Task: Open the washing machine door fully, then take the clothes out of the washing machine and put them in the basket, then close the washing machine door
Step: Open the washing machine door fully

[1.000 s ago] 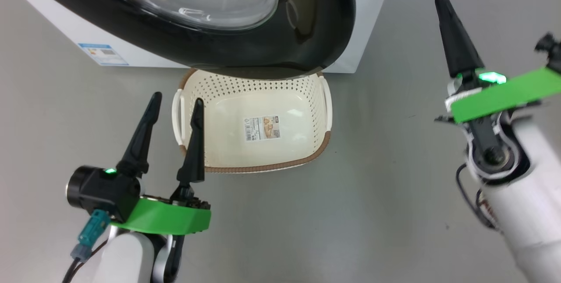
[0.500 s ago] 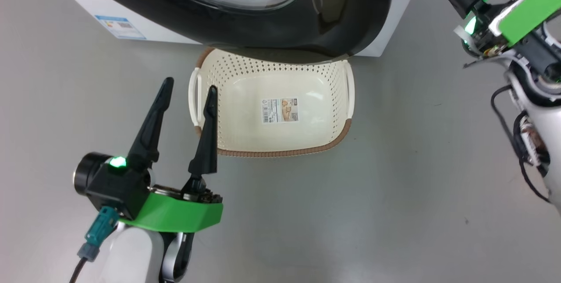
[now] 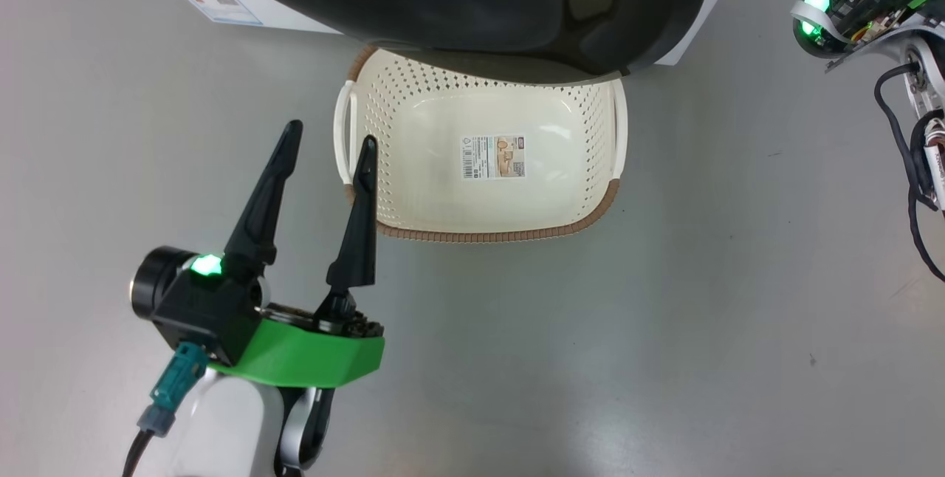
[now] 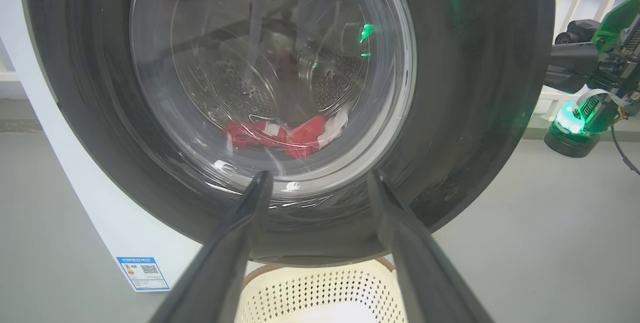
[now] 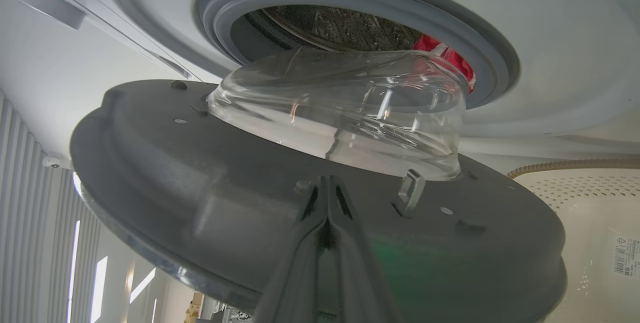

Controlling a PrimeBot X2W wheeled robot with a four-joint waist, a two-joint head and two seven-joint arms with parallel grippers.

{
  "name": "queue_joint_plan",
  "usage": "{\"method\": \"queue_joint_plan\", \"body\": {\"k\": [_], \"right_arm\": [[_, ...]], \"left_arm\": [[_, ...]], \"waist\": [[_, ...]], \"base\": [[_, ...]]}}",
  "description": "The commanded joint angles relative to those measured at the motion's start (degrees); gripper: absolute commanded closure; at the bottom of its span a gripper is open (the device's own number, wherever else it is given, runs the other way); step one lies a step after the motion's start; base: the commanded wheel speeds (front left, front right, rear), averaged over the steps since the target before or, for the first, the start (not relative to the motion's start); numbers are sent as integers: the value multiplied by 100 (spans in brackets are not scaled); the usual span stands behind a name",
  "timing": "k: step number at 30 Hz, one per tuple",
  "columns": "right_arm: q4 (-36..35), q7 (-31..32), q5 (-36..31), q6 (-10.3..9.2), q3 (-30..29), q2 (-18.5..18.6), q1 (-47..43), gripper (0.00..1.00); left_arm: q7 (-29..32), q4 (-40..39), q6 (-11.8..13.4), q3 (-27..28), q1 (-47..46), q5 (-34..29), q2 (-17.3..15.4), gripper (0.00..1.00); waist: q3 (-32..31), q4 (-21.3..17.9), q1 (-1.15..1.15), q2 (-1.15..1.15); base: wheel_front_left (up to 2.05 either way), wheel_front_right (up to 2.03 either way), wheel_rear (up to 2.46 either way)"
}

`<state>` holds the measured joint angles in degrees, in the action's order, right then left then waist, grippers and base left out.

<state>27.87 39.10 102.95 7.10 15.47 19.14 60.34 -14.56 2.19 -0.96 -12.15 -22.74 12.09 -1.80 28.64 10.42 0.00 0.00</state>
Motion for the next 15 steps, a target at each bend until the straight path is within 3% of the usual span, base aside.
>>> {"method": "queue_joint_plan", "body": {"k": [1, 15], "right_arm": [[-122, 73, 51, 39, -5, -76, 91, 100], [-331, 613, -34, 39, -138, -280, -109, 100]], "left_arm": [[-44, -128, 45, 154, -93, 14, -108, 0], [-44, -18, 30, 129, -80, 47, -108, 0]], "waist": [[27, 20, 0, 0], [-118, 94, 0, 0]], "base": [[0, 0, 0], [0, 0, 0]]}}
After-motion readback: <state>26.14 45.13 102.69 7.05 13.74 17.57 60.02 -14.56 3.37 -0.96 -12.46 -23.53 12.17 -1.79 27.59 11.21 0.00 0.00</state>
